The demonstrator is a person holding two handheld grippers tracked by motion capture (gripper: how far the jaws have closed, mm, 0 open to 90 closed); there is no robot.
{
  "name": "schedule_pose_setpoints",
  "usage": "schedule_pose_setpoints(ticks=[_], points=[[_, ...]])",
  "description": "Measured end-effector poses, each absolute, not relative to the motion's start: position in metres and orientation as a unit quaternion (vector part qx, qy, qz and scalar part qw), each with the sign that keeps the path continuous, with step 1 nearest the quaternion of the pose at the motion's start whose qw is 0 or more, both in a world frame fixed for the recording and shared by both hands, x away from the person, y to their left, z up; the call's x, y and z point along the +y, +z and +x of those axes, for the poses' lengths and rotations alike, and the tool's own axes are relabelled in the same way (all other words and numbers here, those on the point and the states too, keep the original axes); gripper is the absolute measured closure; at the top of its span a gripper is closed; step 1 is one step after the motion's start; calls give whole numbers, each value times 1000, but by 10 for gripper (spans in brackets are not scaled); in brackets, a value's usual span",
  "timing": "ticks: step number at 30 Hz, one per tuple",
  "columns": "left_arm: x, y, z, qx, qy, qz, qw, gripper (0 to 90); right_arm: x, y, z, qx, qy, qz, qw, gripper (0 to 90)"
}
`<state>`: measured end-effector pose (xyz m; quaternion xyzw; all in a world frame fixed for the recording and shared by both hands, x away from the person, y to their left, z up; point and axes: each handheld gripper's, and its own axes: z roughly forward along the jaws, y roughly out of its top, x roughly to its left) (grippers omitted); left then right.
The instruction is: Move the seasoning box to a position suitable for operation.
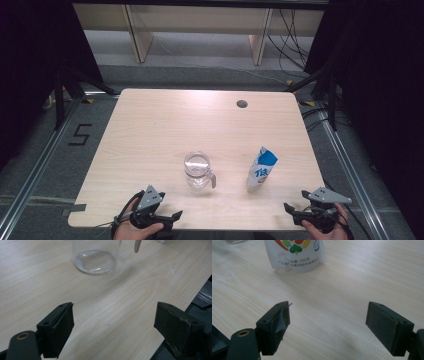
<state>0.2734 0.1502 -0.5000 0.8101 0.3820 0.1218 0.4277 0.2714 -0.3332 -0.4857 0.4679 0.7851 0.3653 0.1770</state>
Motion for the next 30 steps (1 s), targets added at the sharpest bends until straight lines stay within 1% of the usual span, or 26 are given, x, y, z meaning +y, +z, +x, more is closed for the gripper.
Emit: schedule_pose_setpoints(ticks=[4, 9, 10, 11, 12, 13, 15, 17, 18, 20, 22, 25, 28, 30], points=[[149, -498, 273, 372, 128, 819, 417, 161, -335, -486, 273, 789, 368, 458, 179, 203], [140, -498, 270, 378, 129, 816, 417, 190, -333, -486, 271, 785, 365, 467, 180, 209], [137, -499, 270, 377, 125, 812, 429, 194, -334, -486, 272, 786, 364, 464, 183, 209], [137, -498, 270, 371, 127, 818, 421, 197, -333, -486, 271, 785, 365, 468, 180, 210], [135, -498, 269, 370, 123, 816, 426, 198, -334, -486, 271, 784, 365, 469, 179, 211], [135, -498, 269, 370, 123, 816, 426, 198, -336, -486, 273, 789, 367, 457, 186, 211], [129, -498, 267, 378, 121, 804, 442, 207, -336, -486, 274, 788, 366, 456, 191, 217], [129, -497, 268, 370, 125, 811, 436, 214, -336, -486, 273, 787, 367, 458, 189, 221], [126, -497, 267, 374, 121, 803, 447, 218, -337, -486, 273, 786, 369, 458, 189, 222], [124, -496, 267, 373, 118, 804, 448, 230, -337, -485, 273, 788, 369, 455, 189, 222], [117, -497, 267, 370, 103, 800, 461, 243, -337, -485, 274, 790, 368, 451, 190, 223], [108, -497, 268, 360, 101, 805, 460, 283, -334, -485, 271, 780, 368, 470, 185, 226], [97, -496, 273, 352, 106, 808, 461, 341, -336, -486, 274, 789, 370, 454, 186, 234], [89, -495, 275, 348, 102, 807, 466, 401, -335, -486, 274, 787, 371, 457, 187, 236]])
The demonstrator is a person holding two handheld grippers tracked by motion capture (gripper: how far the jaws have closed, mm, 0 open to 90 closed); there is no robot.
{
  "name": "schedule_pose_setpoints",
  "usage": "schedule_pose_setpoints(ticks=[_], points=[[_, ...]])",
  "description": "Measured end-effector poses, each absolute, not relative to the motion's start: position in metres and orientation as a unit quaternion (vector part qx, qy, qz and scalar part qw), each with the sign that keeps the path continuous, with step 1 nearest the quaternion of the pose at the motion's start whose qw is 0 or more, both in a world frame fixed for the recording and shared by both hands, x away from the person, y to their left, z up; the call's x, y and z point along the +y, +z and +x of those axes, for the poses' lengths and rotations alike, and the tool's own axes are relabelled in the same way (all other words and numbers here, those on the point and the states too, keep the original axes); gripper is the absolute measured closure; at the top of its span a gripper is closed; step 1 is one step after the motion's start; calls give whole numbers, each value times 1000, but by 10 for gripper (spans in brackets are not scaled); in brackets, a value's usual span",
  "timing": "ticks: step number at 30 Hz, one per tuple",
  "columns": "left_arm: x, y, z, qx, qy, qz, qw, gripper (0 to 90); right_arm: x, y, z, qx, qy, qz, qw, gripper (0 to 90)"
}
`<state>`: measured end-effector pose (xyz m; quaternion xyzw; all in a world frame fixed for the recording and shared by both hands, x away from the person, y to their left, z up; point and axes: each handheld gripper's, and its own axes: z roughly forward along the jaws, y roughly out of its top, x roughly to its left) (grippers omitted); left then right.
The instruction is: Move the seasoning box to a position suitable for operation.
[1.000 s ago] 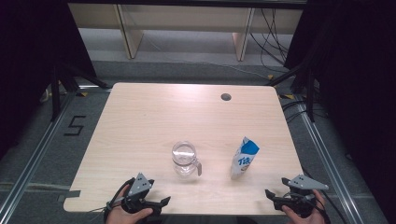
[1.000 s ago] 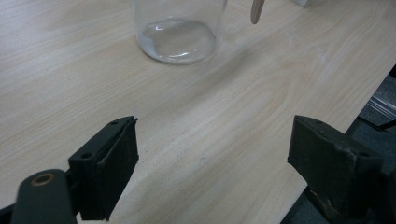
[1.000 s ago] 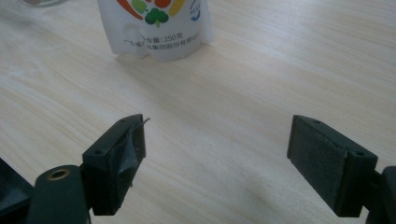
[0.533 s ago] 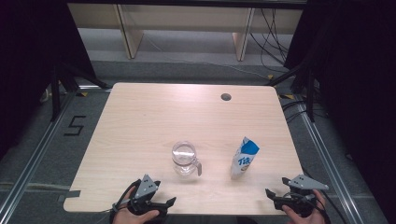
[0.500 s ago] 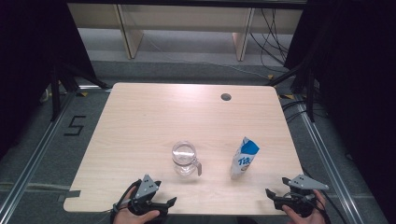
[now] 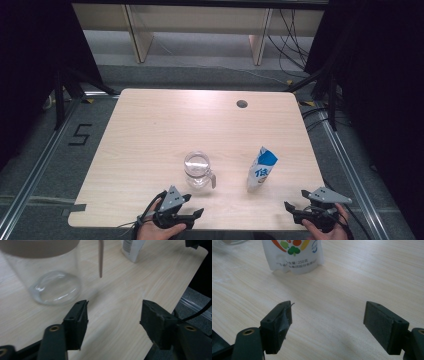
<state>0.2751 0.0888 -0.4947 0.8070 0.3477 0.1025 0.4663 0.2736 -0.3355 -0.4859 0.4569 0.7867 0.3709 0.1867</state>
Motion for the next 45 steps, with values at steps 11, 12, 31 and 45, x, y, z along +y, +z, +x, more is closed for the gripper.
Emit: schedule_pose_setpoints(ticks=[11, 12, 31, 45], points=[[55, -498, 292, 338, 133, 804, 470, 598, -333, -486, 272, 783, 370, 466, 181, 234], [54, -498, 294, 335, 138, 807, 466, 604, -333, -486, 271, 783, 369, 467, 180, 234], [40, -506, 327, 330, 185, 806, 455, 827, -333, -486, 271, 789, 362, 464, 178, 219], [63, -504, 312, 311, 134, 819, 464, 852, -333, -488, 272, 789, 364, 462, 180, 217]])
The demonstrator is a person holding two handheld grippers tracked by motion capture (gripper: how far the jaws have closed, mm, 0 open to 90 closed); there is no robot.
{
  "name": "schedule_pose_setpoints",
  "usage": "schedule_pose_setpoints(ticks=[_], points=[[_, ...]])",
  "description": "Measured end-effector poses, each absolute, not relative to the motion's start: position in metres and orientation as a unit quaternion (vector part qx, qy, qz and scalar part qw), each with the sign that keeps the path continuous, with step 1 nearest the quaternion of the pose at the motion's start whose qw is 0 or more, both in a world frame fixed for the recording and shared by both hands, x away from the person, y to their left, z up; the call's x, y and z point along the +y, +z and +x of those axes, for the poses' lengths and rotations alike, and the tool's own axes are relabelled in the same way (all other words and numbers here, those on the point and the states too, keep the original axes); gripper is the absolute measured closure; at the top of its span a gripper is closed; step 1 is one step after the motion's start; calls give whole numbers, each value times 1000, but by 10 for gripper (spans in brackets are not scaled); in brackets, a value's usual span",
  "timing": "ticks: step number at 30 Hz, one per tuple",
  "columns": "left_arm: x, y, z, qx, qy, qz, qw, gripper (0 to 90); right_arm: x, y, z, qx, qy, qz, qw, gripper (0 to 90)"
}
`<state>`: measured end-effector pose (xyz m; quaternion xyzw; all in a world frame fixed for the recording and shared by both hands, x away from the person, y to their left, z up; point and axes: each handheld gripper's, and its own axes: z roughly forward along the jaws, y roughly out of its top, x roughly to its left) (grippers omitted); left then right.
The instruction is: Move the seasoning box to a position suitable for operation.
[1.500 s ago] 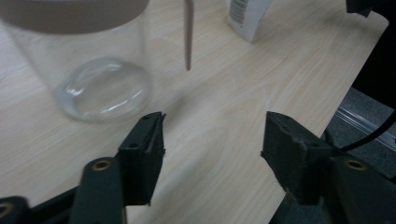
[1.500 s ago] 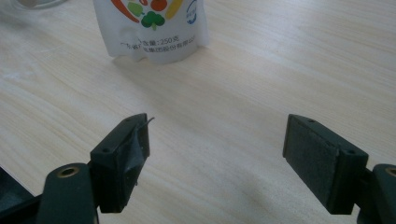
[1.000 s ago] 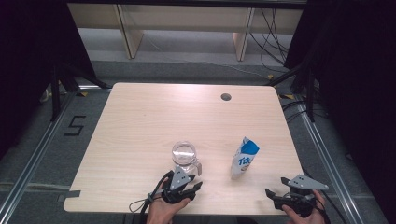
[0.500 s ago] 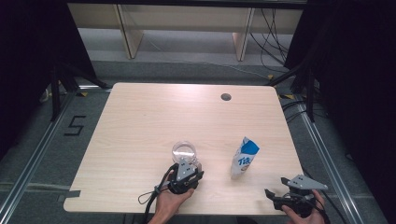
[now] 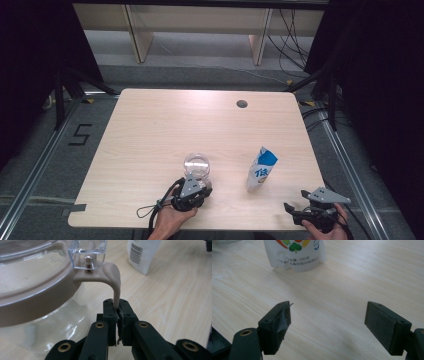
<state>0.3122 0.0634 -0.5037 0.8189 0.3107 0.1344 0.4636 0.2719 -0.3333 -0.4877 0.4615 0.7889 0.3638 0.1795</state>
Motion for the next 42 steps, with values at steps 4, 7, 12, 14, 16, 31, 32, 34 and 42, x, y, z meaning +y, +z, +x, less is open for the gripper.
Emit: schedule_pose_setpoints(ticks=[4, 7, 12, 14, 16, 31, 32, 34, 42], points=[[74, -503, 310, 285, 124, 833, 458, 851, -334, -488, 275, 796, 368, 445, 181, 218], [81, -503, 308, 277, 116, 835, 461, 848, -335, -489, 275, 799, 363, 444, 181, 217], [90, -501, 306, 263, 113, 843, 456, 837, -334, -488, 274, 797, 360, 446, 190, 218], [92, -501, 304, 275, 111, 839, 456, 834, -334, -488, 274, 798, 360, 445, 190, 218], [98, -501, 306, 258, 116, 848, 448, 831, -334, -488, 274, 799, 358, 446, 189, 219], [140, -499, 305, 291, 118, 839, 444, 772, -331, -489, 274, 803, 360, 438, 184, 229], [141, -500, 304, 305, 116, 831, 451, 770, -331, -489, 274, 803, 360, 437, 183, 229], [144, -501, 303, 317, 117, 826, 451, 765, -331, -489, 274, 802, 361, 442, 179, 229], [161, -499, 303, 354, 136, 817, 434, 738, -330, -489, 274, 803, 360, 438, 183, 228]])
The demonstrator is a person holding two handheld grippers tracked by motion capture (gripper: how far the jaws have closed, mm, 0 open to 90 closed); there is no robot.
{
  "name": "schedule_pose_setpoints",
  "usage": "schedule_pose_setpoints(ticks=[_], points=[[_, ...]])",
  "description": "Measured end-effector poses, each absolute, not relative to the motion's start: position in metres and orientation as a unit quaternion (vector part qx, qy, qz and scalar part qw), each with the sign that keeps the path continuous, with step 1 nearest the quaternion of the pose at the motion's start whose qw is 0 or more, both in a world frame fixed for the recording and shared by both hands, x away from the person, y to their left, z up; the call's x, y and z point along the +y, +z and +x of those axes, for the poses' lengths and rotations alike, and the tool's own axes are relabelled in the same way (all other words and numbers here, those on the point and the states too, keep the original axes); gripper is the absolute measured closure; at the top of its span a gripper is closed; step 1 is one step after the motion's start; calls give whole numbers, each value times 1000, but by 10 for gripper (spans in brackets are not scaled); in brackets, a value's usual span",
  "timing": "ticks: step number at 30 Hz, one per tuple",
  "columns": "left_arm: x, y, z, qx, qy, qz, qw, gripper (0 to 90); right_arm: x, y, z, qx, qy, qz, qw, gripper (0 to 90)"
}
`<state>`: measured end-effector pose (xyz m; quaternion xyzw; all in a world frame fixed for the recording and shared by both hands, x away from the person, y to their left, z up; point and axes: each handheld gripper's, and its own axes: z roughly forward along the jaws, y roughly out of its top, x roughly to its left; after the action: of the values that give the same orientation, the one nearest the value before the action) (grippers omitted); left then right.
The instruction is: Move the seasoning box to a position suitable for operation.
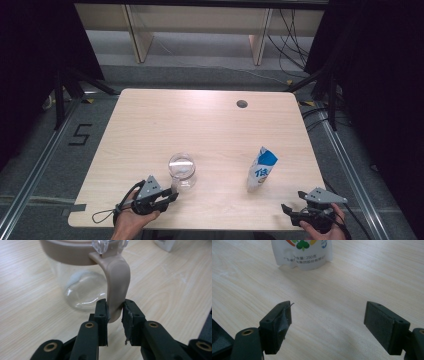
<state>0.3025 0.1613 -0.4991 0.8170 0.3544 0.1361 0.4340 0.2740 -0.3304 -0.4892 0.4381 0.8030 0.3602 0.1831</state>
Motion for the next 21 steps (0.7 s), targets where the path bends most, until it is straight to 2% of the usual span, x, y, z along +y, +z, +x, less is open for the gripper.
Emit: schedule_pose_setpoints(ticks=[4, 7, 10, 12, 18, 21], points=[[173, -498, 305, 379, 161, 808, 422, 726, -331, -489, 274, 801, 361, 442, 180, 228], [175, -497, 306, 404, 168, 785, 439, 702, -331, -489, 274, 804, 359, 438, 183, 228], [172, -493, 308, 405, 180, 778, 445, 606, -330, -489, 274, 803, 361, 439, 180, 228], [170, -490, 309, 406, 187, 779, 439, 577, -328, -490, 273, 798, 360, 451, 170, 228], [165, -484, 312, 399, 211, 772, 448, 583, -330, -490, 274, 805, 358, 437, 182, 228], [163, -481, 312, 390, 219, 770, 455, 664, -330, -490, 275, 805, 358, 437, 181, 228]])
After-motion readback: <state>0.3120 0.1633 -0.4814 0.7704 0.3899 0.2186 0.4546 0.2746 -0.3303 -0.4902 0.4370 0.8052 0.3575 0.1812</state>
